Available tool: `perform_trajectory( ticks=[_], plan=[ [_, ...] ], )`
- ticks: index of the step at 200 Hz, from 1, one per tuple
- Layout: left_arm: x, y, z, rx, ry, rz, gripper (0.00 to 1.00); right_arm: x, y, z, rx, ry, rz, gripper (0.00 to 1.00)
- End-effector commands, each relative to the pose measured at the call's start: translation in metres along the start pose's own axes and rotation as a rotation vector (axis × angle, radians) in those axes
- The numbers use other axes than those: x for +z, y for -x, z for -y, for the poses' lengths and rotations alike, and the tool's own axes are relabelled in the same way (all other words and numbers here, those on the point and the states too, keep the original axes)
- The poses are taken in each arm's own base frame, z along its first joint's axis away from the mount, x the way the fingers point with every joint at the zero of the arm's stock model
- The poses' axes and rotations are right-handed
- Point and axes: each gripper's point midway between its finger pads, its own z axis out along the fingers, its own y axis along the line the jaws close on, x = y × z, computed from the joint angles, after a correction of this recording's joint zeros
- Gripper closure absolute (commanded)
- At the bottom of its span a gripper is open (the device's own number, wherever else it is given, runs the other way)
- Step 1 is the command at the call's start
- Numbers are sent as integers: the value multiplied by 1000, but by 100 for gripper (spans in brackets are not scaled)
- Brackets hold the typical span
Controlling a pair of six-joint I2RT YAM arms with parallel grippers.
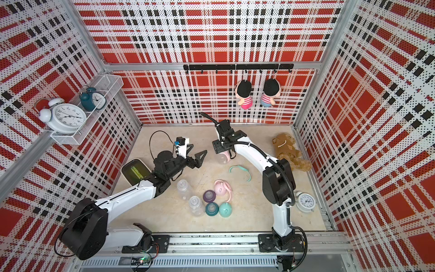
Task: Assemble the baby bottles
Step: Close the lid on the baby bottle.
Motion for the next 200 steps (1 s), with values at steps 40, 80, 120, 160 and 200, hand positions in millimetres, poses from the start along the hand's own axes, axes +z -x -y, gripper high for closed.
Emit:
perform_trajectory(
  ticks=[40,80,120,160,200],
  plan=[
    [0,7,2,26,0,16,2,17,-47,3,4,-7,-208,28],
    [2,5,2,25,-1,11,2,17,-53,6,-8,-27,-242,28],
    [0,7,3,26,0,15,2,22,-58,4,-18,-14,-278,27],
    [-2,5,3,28,4,13,2,28,-70,-1,-15,14,-318,27],
    [-2,5,3,29,5,12,2,28,-79,0,-6,9,-337,27]
  ],
)
